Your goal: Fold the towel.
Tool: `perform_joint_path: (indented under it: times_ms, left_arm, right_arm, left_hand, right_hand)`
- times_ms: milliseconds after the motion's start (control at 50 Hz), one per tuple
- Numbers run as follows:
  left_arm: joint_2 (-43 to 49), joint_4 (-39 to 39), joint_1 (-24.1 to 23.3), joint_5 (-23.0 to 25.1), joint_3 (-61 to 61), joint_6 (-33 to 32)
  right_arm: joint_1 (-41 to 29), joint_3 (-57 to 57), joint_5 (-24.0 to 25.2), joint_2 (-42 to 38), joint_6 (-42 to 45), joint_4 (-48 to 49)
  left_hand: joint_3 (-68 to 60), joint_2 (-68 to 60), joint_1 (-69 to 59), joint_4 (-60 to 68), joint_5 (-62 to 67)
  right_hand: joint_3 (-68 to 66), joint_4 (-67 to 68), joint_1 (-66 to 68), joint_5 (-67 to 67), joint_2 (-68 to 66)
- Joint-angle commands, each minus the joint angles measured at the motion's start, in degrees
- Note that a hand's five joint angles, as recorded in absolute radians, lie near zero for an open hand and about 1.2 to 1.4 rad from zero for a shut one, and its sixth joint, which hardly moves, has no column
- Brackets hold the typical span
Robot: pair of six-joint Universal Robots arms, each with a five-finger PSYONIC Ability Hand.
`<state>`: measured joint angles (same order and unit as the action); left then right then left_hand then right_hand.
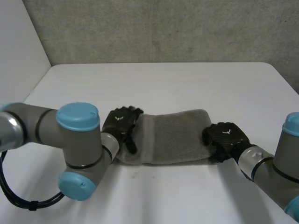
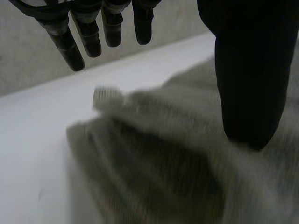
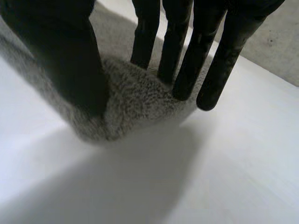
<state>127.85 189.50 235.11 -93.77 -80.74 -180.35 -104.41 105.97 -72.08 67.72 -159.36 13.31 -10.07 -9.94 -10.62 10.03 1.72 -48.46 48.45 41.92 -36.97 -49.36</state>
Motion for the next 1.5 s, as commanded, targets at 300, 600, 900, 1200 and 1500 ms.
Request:
perform_joint_path:
  times_ms: [300,600,900,1200,1500]
  left_arm:
    - [-14.3,-0.4,-0.6,-10.6,-4.5,-5.0]
    - [-27.0,-0.3,12.5,-8.7,-11.1,-5.0]
    - [-15.9,-3.9,4.1,1.1,0.1,6.6]
    - [0.1,-17.8,0.5,-2.2,7.5,12.6]
    - [1.1,-17.7,1.8,-6.5,5.5,4.7]
  right_arm:
    - [-17.8,-15.3,-3.0,-0.4,5.4,9.5]
    - [-34.6,-28.6,-3.9,-18.1,14.5,1.1]
    - [-23.6,-22.2,-12.1,0.3,-8.0,-4.9]
    - [-12.4,-32.0,3.0,-15.3,-27.1,-17.7]
    - [-15.4,-38.6,-1.9,-22.3,-10.5,-18.8]
  left_hand:
    - [-0.1,-0.3,0.4,0.2,-1.5]
    - [-0.5,-0.6,0.1,0.5,-1.2]
    - [-1.7,-1.8,-1.1,1.7,0.0]
    - [-1.5,-1.6,-0.9,1.5,-0.2]
    - [-0.3,-0.4,0.2,0.3,-1.3]
  right_hand:
    - [-31.5,31.6,38.1,-33.0,-30.6]
    - [-19.9,20.0,26.5,-21.4,-19.0]
    - [38.5,-38.4,-31.9,37.0,39.4]
    - [38.5,-38.4,-31.9,37.0,39.4]
    - [38.5,-38.4,-31.9,37.0,39.4]
